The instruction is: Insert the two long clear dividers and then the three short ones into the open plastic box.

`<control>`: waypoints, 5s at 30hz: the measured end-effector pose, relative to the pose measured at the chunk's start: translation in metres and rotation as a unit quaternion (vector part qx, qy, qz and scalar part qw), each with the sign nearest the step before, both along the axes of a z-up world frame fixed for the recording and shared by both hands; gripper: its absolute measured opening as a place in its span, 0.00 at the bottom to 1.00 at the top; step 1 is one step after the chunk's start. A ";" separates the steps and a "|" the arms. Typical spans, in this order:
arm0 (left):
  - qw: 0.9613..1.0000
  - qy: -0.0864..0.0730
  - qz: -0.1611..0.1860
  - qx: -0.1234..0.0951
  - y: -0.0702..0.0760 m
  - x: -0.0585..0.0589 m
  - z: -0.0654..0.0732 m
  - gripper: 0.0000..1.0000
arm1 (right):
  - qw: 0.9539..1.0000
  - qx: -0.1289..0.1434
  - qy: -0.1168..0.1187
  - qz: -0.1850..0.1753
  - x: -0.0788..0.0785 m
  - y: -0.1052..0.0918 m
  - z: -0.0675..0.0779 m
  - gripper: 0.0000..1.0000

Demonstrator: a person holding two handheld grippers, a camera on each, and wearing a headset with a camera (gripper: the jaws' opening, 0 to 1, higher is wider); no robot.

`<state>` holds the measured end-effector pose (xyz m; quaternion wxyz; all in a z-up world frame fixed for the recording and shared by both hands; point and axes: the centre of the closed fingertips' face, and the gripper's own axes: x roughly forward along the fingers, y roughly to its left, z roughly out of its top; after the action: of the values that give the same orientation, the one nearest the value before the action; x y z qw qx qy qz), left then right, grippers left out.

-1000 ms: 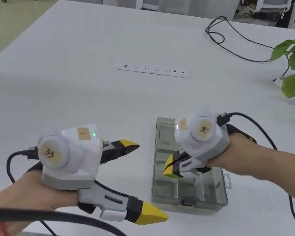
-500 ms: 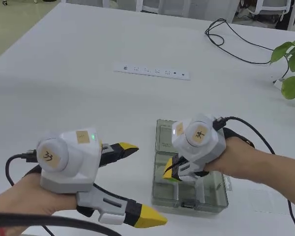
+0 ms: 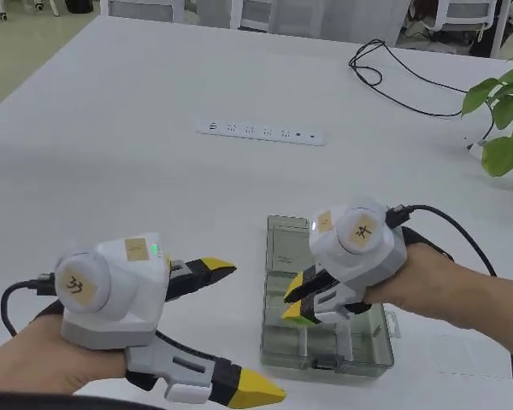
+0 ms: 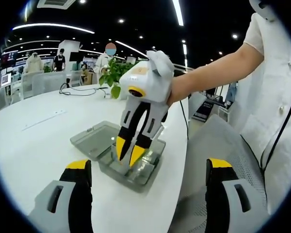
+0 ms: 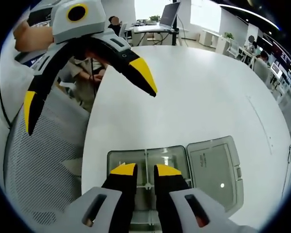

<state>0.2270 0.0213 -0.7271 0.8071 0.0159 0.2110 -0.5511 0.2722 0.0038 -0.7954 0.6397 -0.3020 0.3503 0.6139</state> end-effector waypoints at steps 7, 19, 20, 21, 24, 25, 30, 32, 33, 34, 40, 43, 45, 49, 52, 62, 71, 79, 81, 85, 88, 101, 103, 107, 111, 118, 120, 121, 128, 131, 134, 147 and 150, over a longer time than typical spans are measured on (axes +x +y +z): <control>1.000 0.002 0.000 0.001 0.000 -0.001 0.000 1.00 | 1.000 0.017 -0.003 -0.013 0.002 -0.004 0.012 0.20; 1.000 0.001 0.000 0.003 0.002 0.000 0.000 1.00 | 0.999 0.034 -0.007 -0.025 0.003 -0.024 0.031 0.30; 1.000 0.001 0.000 0.003 0.002 0.000 0.000 1.00 | 0.999 0.035 -0.008 -0.026 0.004 -0.026 0.033 0.31; 1.000 0.001 0.000 0.003 0.002 0.000 0.000 1.00 | 0.999 0.035 -0.008 -0.027 0.004 -0.028 0.034 0.32; 1.000 0.001 0.000 0.004 0.002 0.000 0.000 1.00 | 0.999 0.037 -0.010 -0.030 0.005 -0.036 0.037 0.33; 1.000 0.001 0.000 0.004 0.002 0.000 0.000 1.00 | 0.999 0.036 -0.010 -0.031 0.005 -0.038 0.038 0.34; 1.000 0.000 0.000 0.004 0.002 0.001 0.001 1.00 | 0.999 0.034 -0.010 -0.037 0.005 -0.053 0.040 0.39; 1.000 0.000 0.000 0.006 0.002 0.001 0.001 1.00 | 0.999 0.031 -0.011 -0.037 0.004 -0.059 0.040 0.40; 1.000 0.000 0.000 0.006 0.002 0.001 0.001 1.00 | 0.999 0.030 -0.011 -0.038 0.004 -0.064 0.040 0.41; 1.000 0.000 0.000 0.006 0.002 0.001 0.002 1.00 | 0.999 0.030 -0.011 -0.039 0.004 -0.067 0.040 0.42; 1.000 0.000 -0.002 0.007 0.001 0.000 0.001 1.00 | 0.999 0.014 -0.009 -0.047 0.002 -0.093 0.037 0.44; 1.000 0.000 -0.003 0.007 0.001 0.000 0.002 1.00 | 0.999 0.006 -0.008 -0.051 0.001 -0.107 0.034 0.46; 1.000 0.000 -0.002 0.007 0.001 0.000 0.002 1.00 | 0.999 0.002 -0.008 -0.054 0.000 -0.114 0.034 0.47; 1.000 0.000 -0.003 0.009 0.000 -0.001 0.002 1.00 | 0.998 -0.010 -0.006 -0.061 -0.001 -0.136 0.030 0.48; 1.000 0.000 -0.003 0.008 0.000 0.000 0.002 1.00 | 0.998 -0.019 -0.006 -0.062 -0.005 -0.147 0.029 0.50; 1.000 0.001 -0.004 0.008 -0.001 0.000 0.002 1.00 | 0.997 -0.056 0.003 -0.050 -0.013 -0.178 0.016 0.52; 1.000 0.004 -0.004 0.010 0.000 0.000 -0.001 1.00 | 0.993 -0.114 0.005 -0.027 -0.014 -0.208 -0.019 0.52; 1.000 0.007 -0.002 0.010 0.000 0.001 -0.001 1.00 | 0.987 -0.159 0.002 0.005 -0.016 -0.222 -0.042 0.50; 1.000 0.007 0.000 0.009 0.001 0.002 -0.001 1.00 | 0.985 -0.170 0.002 0.014 -0.018 -0.223 -0.046 0.50; 1.000 0.007 0.000 0.010 0.001 0.003 0.000 1.00 | 0.982 -0.186 -0.009 0.028 -0.017 -0.227 -0.055 0.48; 1.000 0.007 0.002 0.009 0.002 0.003 0.001 1.00 | 0.981 -0.191 -0.011 0.031 -0.016 -0.231 -0.062 0.45; 1.000 0.007 0.004 0.008 0.002 0.002 0.002 1.00 | 0.980 -0.193 -0.021 0.040 -0.014 -0.236 -0.062 0.33; 1.000 0.008 0.004 0.008 0.002 0.002 0.002 0.99 | 0.980 -0.193 -0.021 0.038 -0.014 -0.236 -0.062 0.33; 1.000 0.007 0.003 0.008 0.001 0.002 0.003 0.99 | 0.980 -0.197 -0.023 0.034 -0.013 -0.237 -0.061 0.33; 1.000 0.009 0.005 0.007 0.002 0.003 0.003 0.98 | 0.980 -0.194 -0.035 0.029 -0.012 -0.235 -0.055 0.33; 1.000 0.020 0.017 -0.011 -0.003 0.009 0.012 0.98 | 0.985 -0.150 -0.084 0.016 -0.008 -0.207 -0.009 0.33; 1.000 0.020 0.018 -0.014 -0.006 0.012 0.015 0.97 | 0.985 -0.145 -0.096 0.017 -0.007 -0.201 0.000 0.33; 1.000 0.020 0.018 -0.016 -0.007 0.012 0.016 0.97 | 0.984 -0.142 -0.103 0.016 -0.008 -0.195 0.008 0.33; 0.998 0.032 0.024 -0.039 -0.022 0.021 0.030 0.95 | 0.984 -0.119 -0.133 0.017 -0.013 -0.165 0.048 0.33; 0.997 0.040 0.036 -0.047 -0.028 0.027 0.035 0.92 | 0.983 -0.107 -0.146 0.015 -0.013 -0.152 0.064 0.33; 0.995 0.056 0.051 -0.068 -0.036 0.030 0.041 0.88 | 0.983 -0.097 -0.155 0.013 -0.014 -0.141 0.076 0.33; 0.972 0.166 0.070 -0.151 -0.068 0.029 0.055 0.69 | 0.981 -0.067 -0.181 0.015 -0.021 -0.104 0.109 0.33; 0.964 0.197 0.068 -0.167 -0.076 0.025 0.057 0.62 | 0.980 -0.068 -0.188 0.021 -0.023 -0.098 0.112 0.33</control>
<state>0.2522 -0.0545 -0.6699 0.7765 -0.2420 0.2715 -0.5146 0.2493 -0.0943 -0.6836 0.6588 -0.4626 0.2583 0.5340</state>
